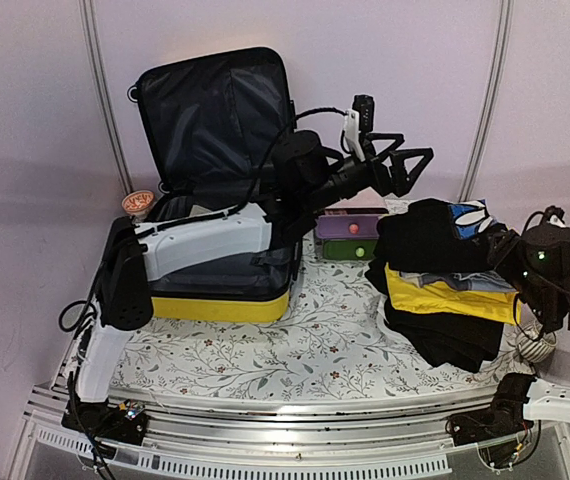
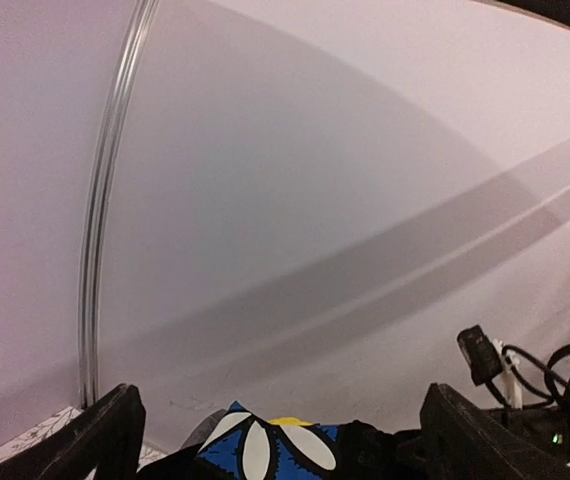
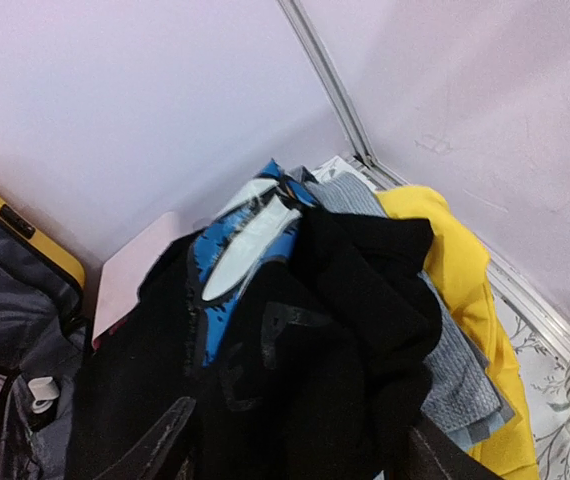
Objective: Open, take out, and arrange the luggage
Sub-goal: Place the clothes in the bin, then adjust the clothes in the bin.
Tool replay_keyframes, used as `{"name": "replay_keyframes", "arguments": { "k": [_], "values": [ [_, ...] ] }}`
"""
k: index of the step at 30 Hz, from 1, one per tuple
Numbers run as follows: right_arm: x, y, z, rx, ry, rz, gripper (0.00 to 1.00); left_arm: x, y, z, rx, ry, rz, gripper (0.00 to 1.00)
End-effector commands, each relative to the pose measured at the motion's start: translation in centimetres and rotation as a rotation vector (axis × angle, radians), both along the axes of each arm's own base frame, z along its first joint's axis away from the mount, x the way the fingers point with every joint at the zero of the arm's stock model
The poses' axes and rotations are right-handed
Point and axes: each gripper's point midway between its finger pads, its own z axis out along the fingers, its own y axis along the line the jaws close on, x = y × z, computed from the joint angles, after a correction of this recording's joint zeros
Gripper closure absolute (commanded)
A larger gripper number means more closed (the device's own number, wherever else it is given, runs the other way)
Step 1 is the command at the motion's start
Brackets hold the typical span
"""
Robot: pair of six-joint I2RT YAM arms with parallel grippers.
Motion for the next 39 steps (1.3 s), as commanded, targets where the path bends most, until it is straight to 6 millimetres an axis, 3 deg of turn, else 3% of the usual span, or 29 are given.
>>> {"name": "replay_keyframes", "arguments": {
  "k": [1, 4, 9, 11, 13, 16, 21, 23, 26, 29, 30, 31, 34, 39],
  "values": [
    [1.0, 1.1, 7.0, -0.120, -0.103, 0.074, 0.35, -0.1, 1.6, 0.0, 0.129, 0.006, 0.011, 0.02],
    [1.7, 1.5, 9.3, -0.220, -0.102, 0.079, 0.33, -0.2, 3.2, -0.5, 0.209, 0.017, 0.066, 0.02],
    [1.5, -1.1, 13.4, -0.367, -0.138, -0.091, 0.26, -1.1, 7.6, 0.2, 0.273, -0.006, 0.181, 0.02],
    [1.5, -1.2, 14.7, -0.424, -0.153, -0.098, 0.26, -1.1, 8.9, -0.1, 0.301, 0.003, 0.215, 0.02],
    [2.4, 1.8, 16.0, -0.442, -0.215, 0.083, 0.30, -1.1, 10.0, -0.3, 0.326, 0.018, 0.238, 0.02],
    [3.3, 8.1, 16.5, -0.420, -0.304, 0.397, 0.35, -0.2, 11.7, -1.3, 0.364, 0.071, 0.281, 0.02],
    [6.0, 16.9, 11.6, -0.443, -0.219, 0.696, 0.38, 1.9, 15.1, -3.9, 0.413, 0.192, 0.331, 0.02],
    [7.3, 19.3, 9.4, -0.442, -0.171, 0.765, 0.43, 2.0, 16.4, -4.4, 0.413, 0.217, 0.342, 0.02],
    [9.7, 21.0, 8.8, -0.342, -0.159, 0.857, 0.52, 1.9, 18.2, -4.8, 0.417, 0.227, 0.370, 0.02],
    [12.2, 20.2, 8.6, -0.193, -0.173, 0.893, 0.76, 1.8, 19.9, -4.9, 0.416, 0.239, 0.399, 0.02],
    [13.0, 19.6, 8.6, -0.130, -0.191, 0.881, 0.92, 1.8, 20.5, -4.7, 0.413, 0.238, 0.409, 0.02],
    [13.5, 18.9, 8.4, -0.082, -0.196, 0.869, 0.97, 1.8, 21.0, -4.9, 0.415, 0.243, 0.419, 0.02],
    [15.1, 16.8, 6.7, 0.053, -0.187, 0.846, 0.99, 1.8, 22.0, -5.1, 0.415, 0.251, 0.437, 0.02],
    [16.4, 12.0, -0.2, 0.323, -0.085, 0.751, 0.99, 2.2, 23.0, -5.7, 0.420, 0.266, 0.455, 0.02]
  ]
}}
